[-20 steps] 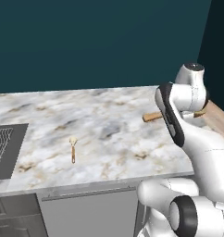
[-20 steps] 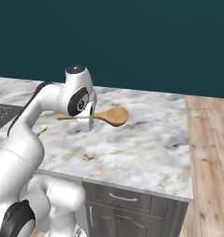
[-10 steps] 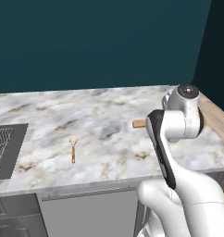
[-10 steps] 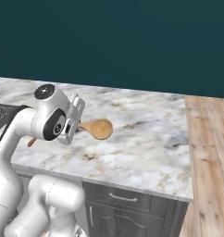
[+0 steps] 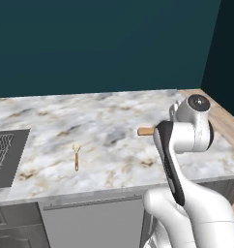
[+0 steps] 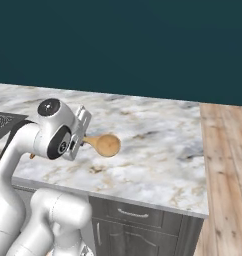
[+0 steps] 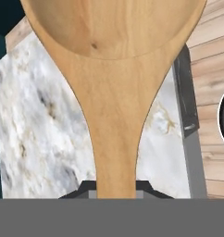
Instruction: Organize the utensils by type. Pick up the wooden spoons from the counter and place them in the open cabinet. Then pick up the metallic utensils from the counter and place them in the open drawer.
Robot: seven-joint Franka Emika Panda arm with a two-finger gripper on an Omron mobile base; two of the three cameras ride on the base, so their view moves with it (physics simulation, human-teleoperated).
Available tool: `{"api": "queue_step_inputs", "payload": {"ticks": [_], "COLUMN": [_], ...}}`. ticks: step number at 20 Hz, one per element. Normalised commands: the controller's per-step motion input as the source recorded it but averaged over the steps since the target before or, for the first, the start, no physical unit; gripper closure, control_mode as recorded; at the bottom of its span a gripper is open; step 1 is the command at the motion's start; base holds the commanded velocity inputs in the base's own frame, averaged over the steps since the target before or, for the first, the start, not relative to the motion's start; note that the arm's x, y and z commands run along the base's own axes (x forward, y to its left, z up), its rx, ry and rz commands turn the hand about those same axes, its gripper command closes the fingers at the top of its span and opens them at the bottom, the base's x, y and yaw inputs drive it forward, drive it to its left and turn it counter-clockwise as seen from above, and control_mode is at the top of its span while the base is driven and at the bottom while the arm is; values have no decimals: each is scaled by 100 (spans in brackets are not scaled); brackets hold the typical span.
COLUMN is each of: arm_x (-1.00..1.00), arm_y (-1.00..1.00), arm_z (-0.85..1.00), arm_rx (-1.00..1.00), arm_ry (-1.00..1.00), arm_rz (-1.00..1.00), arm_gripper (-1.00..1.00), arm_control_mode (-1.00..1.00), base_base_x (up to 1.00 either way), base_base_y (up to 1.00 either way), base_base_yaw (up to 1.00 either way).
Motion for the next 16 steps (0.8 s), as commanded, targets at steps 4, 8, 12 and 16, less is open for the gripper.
{"api": "queue_step_inputs", "payload": {"ticks": [4,8,12,16], "arm_x": [0,-3,0,0], "arm_y": [0,0,0,0], "arm_z": [0,0,0,0], "arm_rx": [4,7,0,0], "arm_ry": [0,-4,0,0], "arm_rz": [-3,-1,0,0], "arm_gripper": [100,100,100,100], "arm_control_mode": [-100,-100,100,100], "base_base_x": [0,0,-13,-26], "base_base_y": [0,0,0,0], "base_base_yaw": [0,0,0,5]}}
